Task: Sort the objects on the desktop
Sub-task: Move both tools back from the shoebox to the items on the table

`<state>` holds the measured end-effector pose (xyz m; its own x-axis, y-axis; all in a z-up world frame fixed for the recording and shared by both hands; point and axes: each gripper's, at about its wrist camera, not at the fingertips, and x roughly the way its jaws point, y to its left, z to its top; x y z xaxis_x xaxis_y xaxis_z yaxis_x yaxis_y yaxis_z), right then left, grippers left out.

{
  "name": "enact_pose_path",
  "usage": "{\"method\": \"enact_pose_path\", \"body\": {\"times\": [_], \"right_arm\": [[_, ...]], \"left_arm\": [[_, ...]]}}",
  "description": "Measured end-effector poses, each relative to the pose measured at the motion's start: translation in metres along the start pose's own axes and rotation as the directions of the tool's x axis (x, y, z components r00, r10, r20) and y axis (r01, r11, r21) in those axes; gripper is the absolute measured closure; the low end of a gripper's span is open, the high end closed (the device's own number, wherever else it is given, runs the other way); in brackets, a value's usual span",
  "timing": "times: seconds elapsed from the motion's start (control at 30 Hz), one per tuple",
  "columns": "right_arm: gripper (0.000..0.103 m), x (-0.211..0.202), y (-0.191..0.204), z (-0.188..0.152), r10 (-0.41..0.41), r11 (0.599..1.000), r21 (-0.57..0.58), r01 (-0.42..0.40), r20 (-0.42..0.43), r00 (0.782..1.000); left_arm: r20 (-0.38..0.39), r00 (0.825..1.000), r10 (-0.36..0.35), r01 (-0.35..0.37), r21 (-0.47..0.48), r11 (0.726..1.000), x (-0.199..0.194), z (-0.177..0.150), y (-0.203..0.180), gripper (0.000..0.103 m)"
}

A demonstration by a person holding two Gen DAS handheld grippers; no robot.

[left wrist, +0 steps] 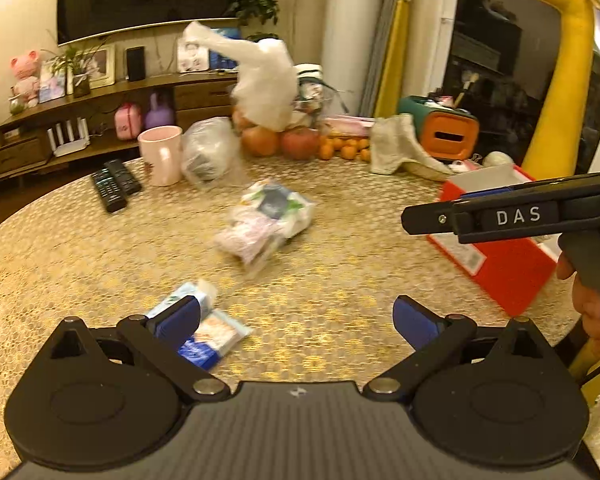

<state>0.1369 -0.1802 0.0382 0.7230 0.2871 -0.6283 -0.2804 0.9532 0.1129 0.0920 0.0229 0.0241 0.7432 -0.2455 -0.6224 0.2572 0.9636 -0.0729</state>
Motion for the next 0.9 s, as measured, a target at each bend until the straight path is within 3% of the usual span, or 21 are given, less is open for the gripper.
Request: {"method": "enact_pose_path", "body": {"times": [0.63, 0.9], "right_arm": [[0.026, 0.108, 0.052, 0.025, 0.057, 0.990, -0.126, -0.068, -0.091, 0.994], [0.026, 0.154, 0.059, 0.030, 0.046, 0.983, -0.174, -0.066, -0.120, 0.992]], "left_arm": [[-0.050, 0.996, 0.071, -0.073, -0.038, 0.997, 0.062, -0.017, 0.093, 0.000], [-0.077, 0.994, 0.078, -0.081, -0.030, 0.996, 0.094, -0.021, 0.113, 0.000]]}}
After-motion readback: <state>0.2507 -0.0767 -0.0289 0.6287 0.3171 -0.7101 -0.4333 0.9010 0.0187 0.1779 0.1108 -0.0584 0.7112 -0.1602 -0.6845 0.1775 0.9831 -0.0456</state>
